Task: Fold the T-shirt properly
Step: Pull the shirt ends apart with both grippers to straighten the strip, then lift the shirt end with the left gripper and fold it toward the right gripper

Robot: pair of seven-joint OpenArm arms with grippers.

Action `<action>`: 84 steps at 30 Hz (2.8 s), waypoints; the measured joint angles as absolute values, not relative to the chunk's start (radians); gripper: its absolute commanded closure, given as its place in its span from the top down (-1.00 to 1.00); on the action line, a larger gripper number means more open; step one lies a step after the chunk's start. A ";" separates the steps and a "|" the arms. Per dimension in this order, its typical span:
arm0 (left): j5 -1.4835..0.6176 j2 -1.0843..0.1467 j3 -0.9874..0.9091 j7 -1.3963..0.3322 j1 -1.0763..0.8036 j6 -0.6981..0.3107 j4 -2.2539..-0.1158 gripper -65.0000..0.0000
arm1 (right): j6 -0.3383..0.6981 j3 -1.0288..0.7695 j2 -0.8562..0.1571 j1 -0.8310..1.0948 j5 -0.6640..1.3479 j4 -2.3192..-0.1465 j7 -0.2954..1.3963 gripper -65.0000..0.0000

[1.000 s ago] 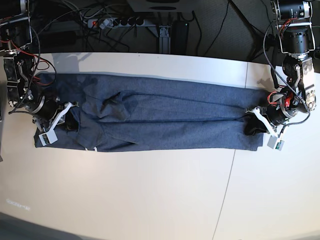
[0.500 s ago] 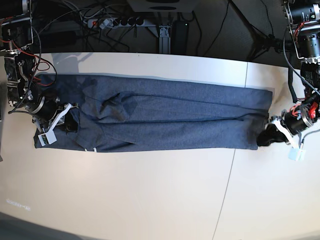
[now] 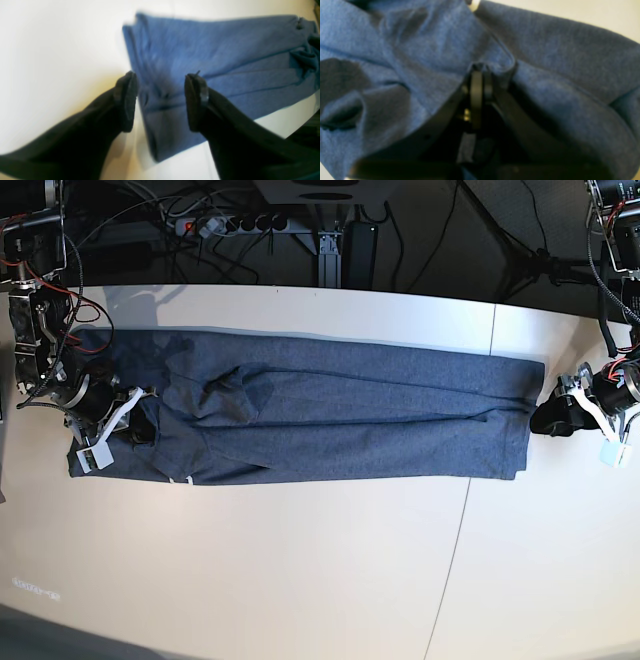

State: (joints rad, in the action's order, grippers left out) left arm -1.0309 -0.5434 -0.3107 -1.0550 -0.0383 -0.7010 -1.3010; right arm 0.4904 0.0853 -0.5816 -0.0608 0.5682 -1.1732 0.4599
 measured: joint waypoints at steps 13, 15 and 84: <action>-1.129 -0.546 -0.252 -1.036 0.037 -0.700 -1.074 0.26 | 0.490 0.085 -0.582 -0.061 0.569 -1.173 0.468 -1.00; -1.167 -0.546 -0.252 -1.074 0.039 -0.700 -1.068 0.26 | 0.490 0.085 -0.582 -0.062 0.569 -1.173 0.476 -1.00; -0.887 -0.772 -0.078 -1.043 0.099 -0.704 -1.081 -1.00 | 0.494 -0.147 -0.579 -0.038 0.632 -1.572 0.720 -0.34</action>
State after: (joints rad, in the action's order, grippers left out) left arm -0.8871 -0.7715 -0.0780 -1.0431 0.0990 -0.7040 -1.0813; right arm 0.4942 -0.1467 -0.5793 -0.0383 0.6323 -1.5723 0.7197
